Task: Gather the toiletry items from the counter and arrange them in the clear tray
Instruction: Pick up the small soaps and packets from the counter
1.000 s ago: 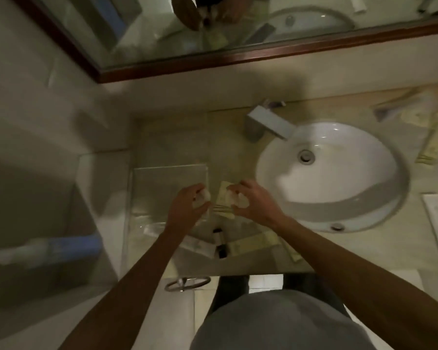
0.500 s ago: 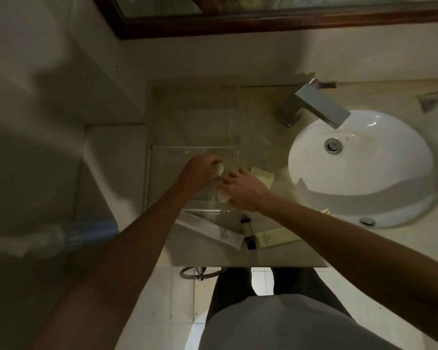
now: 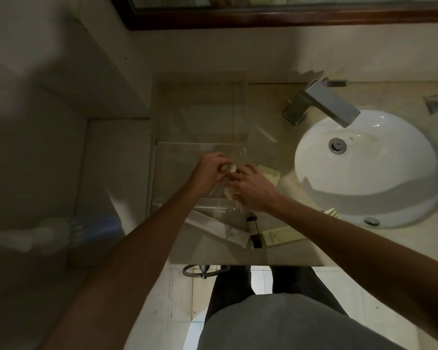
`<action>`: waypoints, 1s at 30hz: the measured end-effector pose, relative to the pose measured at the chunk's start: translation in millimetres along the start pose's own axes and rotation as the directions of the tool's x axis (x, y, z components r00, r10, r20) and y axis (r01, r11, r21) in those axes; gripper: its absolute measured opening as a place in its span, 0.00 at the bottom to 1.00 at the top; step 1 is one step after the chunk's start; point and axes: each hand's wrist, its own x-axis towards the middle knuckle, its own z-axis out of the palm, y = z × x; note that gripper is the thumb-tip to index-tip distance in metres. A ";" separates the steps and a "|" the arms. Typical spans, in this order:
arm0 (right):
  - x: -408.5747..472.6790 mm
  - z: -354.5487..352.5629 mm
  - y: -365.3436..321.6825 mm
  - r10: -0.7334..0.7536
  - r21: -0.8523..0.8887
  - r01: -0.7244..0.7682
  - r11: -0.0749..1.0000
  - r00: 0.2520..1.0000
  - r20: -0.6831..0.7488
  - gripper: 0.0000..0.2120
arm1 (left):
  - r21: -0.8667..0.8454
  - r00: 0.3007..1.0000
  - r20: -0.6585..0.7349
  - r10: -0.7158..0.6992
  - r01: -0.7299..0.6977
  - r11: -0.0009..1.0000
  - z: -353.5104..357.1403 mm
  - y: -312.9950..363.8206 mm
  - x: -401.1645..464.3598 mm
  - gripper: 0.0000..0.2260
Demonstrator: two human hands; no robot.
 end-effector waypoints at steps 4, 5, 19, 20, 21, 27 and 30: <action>-3.4 0.8 -7.5 -0.001 -0.059 0.003 0.998 1.000 0.031 0.30 | 0.006 1.000 -0.018 0.011 -0.011 1.000 6.2 5.3 -1.8 0.09; -4.8 1.2 -9.4 0.004 -0.067 -0.002 0.998 0.999 0.033 0.30 | 0.003 1.000 -0.022 0.016 -0.016 1.000 6.9 5.7 -2.0 0.09; -14.4 12.0 -28.3 0.169 0.030 -0.166 0.986 0.975 -0.143 0.22 | 0.023 0.999 0.003 -0.033 0.033 0.999 14.3 -1.8 -7.6 0.12; -19.9 10.4 -27.9 0.191 0.086 -0.178 0.980 0.964 -0.185 0.24 | 0.044 1.000 -0.002 -0.031 0.031 0.999 14.2 -0.6 -9.5 0.13; -27.7 9.2 -27.2 0.216 0.135 -0.189 0.973 0.950 -0.226 0.25 | 0.076 0.999 -0.025 -0.025 0.027 0.997 14.0 2.7 -14.5 0.14; -103.8 29.7 -22.5 0.367 0.313 -0.271 0.910 0.876 -0.311 0.13 | 0.351 0.884 0.216 0.415 -0.467 0.812 39.6 46.6 -86.0 0.19; -133.0 43.4 -10.5 0.513 0.404 -0.390 0.827 0.818 -0.261 0.11 | 0.337 0.735 0.485 0.475 -0.658 0.674 60.7 55.1 -101.6 0.22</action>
